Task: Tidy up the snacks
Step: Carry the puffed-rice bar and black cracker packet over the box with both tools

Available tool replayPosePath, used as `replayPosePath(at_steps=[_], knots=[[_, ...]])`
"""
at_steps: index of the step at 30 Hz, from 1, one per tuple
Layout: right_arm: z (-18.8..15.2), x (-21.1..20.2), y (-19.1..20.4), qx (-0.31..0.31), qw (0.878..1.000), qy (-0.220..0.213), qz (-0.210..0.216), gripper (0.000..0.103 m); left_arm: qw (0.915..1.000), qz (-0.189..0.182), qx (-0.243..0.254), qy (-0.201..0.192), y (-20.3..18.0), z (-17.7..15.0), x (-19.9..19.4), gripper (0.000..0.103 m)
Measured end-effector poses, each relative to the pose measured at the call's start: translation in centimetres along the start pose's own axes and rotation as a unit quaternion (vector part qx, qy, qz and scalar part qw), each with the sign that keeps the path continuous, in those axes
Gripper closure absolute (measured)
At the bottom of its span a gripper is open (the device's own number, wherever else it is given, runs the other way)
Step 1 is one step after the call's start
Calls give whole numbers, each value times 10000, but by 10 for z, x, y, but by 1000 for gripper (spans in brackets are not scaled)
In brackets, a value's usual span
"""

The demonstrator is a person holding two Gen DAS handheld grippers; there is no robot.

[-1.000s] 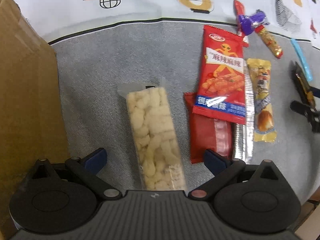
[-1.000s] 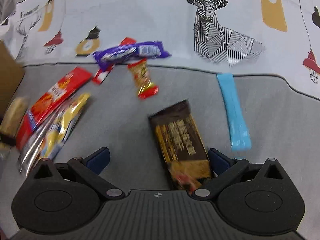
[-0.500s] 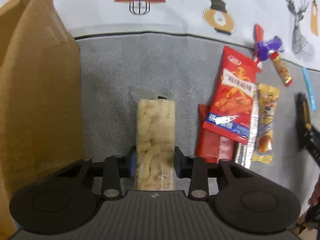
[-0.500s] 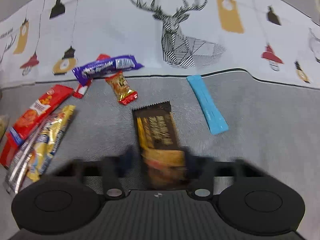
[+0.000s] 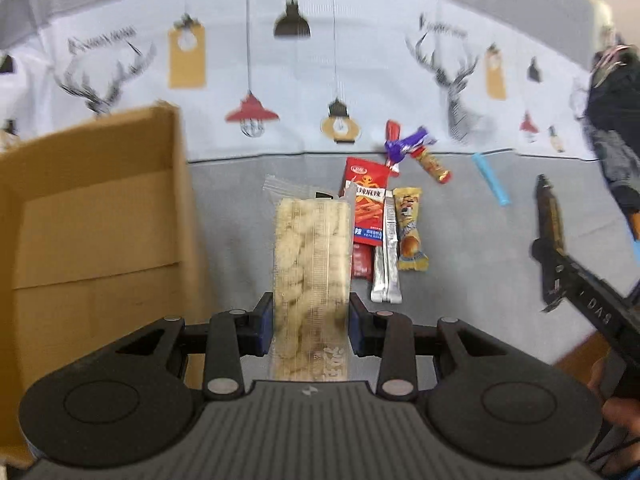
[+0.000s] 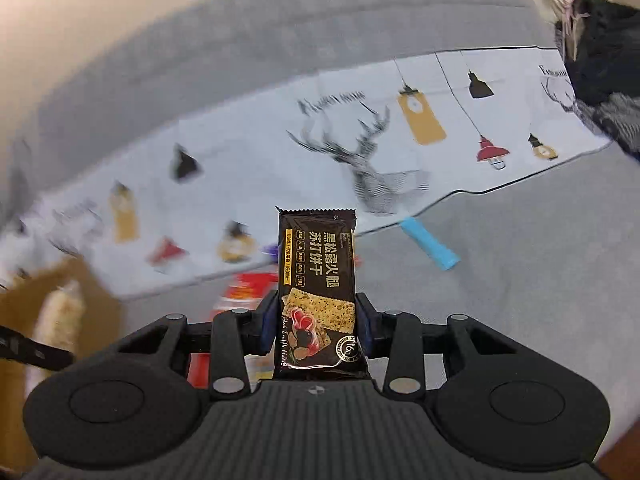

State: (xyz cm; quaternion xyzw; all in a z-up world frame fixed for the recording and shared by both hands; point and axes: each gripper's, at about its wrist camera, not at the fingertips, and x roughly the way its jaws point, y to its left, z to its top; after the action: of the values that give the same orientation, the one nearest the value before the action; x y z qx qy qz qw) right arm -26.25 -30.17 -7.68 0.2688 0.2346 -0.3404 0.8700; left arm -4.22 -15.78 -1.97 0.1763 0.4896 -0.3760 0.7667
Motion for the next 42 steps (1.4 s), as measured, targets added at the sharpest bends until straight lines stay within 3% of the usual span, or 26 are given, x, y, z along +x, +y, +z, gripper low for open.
replayPosePath(at_steps=[4, 10, 13, 16, 26, 42], knots=[[-32, -53, 38, 6, 9984, 82, 560, 62, 9996, 239, -9, -119, 15, -45, -49, 62], [-103, -110, 108, -176, 9908, 502, 1247, 62, 9978, 597, -283, -56, 71, -130, -103, 62], [-123, -130, 145, -421, 9842, 746, 1551, 62, 9959, 755, -482, -105, 97, -166, -120, 62], [-128, -142, 166, -709, 9825, 736, 1558, 62, 9932, 927, -647, -281, 118, -191, -134, 62], [-138, -180, 197, -1216, 9821, 502, 1351, 62, 9926, 590, -810, -692, 139, -220, -163, 62], [-141, -191, 214, -1502, 9798, 450, 1243, 62, 9904, 429, -945, -911, 147, -229, -175, 62]])
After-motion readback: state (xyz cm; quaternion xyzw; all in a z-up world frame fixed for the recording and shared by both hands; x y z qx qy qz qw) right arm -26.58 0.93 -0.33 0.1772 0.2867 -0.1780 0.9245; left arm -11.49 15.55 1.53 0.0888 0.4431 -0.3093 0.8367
